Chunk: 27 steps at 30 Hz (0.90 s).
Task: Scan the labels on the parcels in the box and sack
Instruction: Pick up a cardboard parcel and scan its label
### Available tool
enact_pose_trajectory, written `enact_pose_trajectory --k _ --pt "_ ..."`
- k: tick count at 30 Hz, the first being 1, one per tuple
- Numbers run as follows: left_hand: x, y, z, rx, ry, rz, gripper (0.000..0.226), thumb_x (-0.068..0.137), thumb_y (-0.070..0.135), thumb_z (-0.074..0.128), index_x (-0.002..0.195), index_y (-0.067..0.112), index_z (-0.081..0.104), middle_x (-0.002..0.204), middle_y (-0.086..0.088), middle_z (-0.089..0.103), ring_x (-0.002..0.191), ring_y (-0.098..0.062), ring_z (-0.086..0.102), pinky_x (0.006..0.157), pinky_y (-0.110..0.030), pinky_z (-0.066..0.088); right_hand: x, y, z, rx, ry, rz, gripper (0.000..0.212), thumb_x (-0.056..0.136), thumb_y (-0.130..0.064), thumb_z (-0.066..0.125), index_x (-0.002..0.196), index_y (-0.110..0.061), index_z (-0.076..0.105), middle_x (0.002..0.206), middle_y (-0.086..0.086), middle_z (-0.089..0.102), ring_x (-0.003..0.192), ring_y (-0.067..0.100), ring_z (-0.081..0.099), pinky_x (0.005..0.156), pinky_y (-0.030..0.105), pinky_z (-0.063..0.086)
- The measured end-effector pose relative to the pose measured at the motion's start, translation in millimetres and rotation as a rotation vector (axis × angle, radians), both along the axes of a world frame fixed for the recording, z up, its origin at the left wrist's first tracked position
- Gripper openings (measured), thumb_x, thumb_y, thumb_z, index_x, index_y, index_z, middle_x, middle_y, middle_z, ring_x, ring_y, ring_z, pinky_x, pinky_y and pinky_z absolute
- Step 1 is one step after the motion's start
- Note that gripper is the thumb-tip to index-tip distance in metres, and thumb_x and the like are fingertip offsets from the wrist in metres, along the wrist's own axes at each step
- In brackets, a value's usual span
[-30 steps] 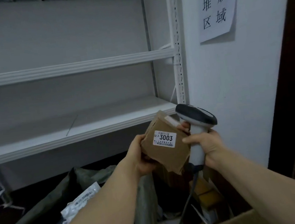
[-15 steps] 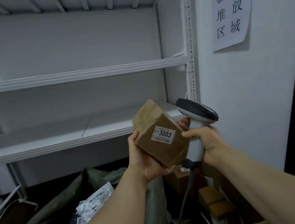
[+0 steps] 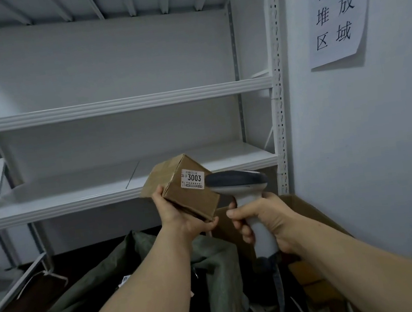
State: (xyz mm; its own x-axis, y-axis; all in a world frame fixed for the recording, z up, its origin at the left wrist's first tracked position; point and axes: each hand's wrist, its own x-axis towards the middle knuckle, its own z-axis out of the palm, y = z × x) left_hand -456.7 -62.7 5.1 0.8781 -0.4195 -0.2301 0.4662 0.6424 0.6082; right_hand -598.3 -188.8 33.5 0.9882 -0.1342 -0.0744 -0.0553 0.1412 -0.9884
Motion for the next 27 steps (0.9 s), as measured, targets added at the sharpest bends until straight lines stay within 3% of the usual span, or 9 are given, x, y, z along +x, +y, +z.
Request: enact_pose_trajectory --k 27 --pt "-0.7 3.1 -8.1 0.047 0.052 0.046 0.083 0.062 0.079 0.041 0.119 0.022 0.064 0.122 -0.015 0.061 0.112 -0.040 0.051 0.094 -0.063 0.030 2.7 -0.5 1.9 0.044 -0.013 -0.008 0.011 0.080 -0.003 0.068 0.073 -0.007 0.060 0.058 0.010 0.056 0.043 0.015 0.045 0.042 0.023 0.041"
